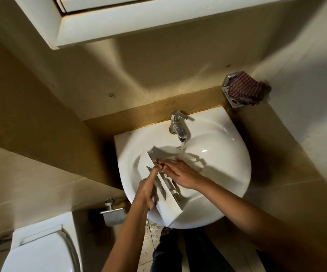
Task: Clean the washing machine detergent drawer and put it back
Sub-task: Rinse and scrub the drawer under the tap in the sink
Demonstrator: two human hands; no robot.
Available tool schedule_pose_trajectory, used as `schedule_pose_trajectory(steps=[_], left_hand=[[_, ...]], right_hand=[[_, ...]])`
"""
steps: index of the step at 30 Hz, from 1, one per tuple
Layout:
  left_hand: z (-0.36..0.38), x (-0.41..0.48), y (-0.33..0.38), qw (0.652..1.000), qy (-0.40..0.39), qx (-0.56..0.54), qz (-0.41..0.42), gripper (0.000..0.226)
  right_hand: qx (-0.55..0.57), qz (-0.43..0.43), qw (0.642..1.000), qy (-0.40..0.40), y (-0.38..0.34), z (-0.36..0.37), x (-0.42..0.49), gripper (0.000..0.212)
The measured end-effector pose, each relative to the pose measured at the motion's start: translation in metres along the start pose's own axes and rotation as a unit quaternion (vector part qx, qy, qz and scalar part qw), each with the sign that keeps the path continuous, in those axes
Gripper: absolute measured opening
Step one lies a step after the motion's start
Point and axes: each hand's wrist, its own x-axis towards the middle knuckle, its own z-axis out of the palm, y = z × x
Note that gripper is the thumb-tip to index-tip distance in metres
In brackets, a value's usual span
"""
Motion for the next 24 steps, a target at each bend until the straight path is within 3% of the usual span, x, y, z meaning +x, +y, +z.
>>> schedule_pose_trajectory(steps=[3,7,8,10,12,16,20,24], left_hand=[[-0.003,-0.004,-0.001,1.0,0.004,-0.012,0.004,0.079],[-0.001,-0.015,-0.002,0.999,0.029,-0.03,0.02,0.085],[0.0,-0.018,-0.002,0.999,0.032,-0.034,0.019,0.084],[-0.001,-0.021,-0.001,0.999,0.025,-0.044,0.021,0.083],[-0.003,-0.02,-0.002,0.998,0.03,-0.059,0.021,0.08],[-0.008,-0.02,-0.001,0.995,0.061,-0.075,0.015,0.072],[-0.013,-0.021,-0.003,0.992,0.086,-0.092,0.01,0.082],[-0.016,-0.026,-0.003,0.992,0.084,-0.094,0.014,0.064]], right_hand=[[-0.113,0.071,0.99,-0.04,0.027,-0.015,0.003,0.047],[0.078,0.211,0.974,0.015,0.05,-0.025,0.013,0.037],[0.156,0.233,0.958,0.065,0.051,-0.027,0.018,0.031],[0.317,0.282,0.891,0.159,0.049,-0.035,0.029,0.02],[0.433,0.318,0.821,0.192,0.045,-0.044,0.037,0.004],[0.505,0.374,0.753,0.197,0.039,-0.054,0.049,0.017],[0.579,0.377,0.695,0.2,0.036,-0.056,0.057,0.027],[0.63,0.376,0.652,0.191,0.032,-0.06,0.059,0.026]])
